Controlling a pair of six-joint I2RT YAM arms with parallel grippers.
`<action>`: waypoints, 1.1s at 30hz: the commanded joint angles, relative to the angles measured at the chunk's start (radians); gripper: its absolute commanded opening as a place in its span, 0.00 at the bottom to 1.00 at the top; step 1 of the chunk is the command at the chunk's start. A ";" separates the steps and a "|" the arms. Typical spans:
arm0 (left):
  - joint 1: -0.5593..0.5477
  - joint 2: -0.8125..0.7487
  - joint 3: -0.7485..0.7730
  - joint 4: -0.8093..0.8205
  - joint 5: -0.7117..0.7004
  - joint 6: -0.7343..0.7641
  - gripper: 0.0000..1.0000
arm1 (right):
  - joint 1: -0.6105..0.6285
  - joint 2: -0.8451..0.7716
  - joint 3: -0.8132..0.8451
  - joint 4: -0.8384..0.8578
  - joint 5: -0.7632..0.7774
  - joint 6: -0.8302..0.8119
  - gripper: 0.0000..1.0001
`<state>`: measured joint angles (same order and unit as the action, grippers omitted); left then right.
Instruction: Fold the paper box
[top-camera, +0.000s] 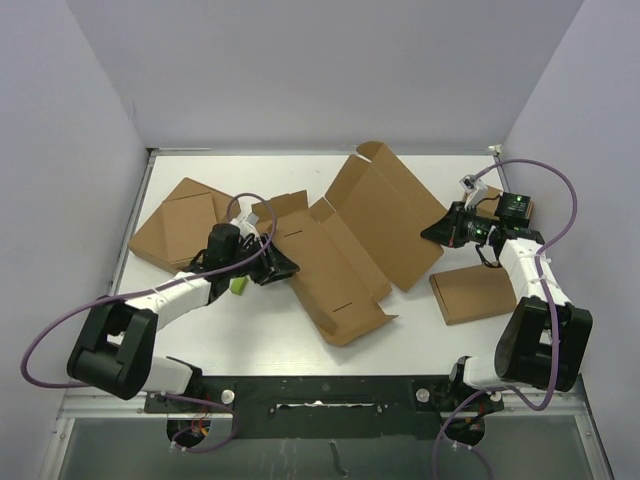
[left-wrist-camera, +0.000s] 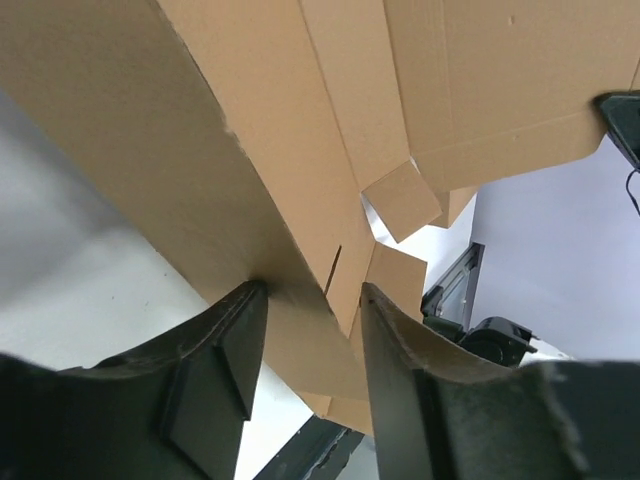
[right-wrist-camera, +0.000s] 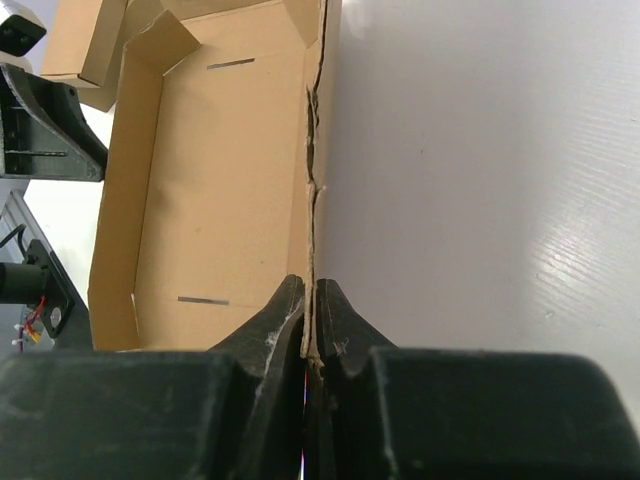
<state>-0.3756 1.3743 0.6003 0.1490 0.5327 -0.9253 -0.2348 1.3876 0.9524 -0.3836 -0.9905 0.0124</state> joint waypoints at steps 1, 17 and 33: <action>0.006 0.030 -0.011 0.160 0.017 -0.038 0.38 | 0.005 0.004 -0.006 0.018 -0.059 0.010 0.00; -0.007 0.169 0.070 -0.039 -0.081 0.065 0.25 | 0.006 0.027 -0.006 0.015 -0.068 0.006 0.00; -0.014 0.136 0.032 0.203 -0.088 0.017 0.45 | 0.016 0.050 -0.003 0.008 -0.061 -0.003 0.00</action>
<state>-0.3832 1.5482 0.6380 0.1902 0.4564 -0.8906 -0.2348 1.4216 0.9524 -0.3588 -1.0023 0.0097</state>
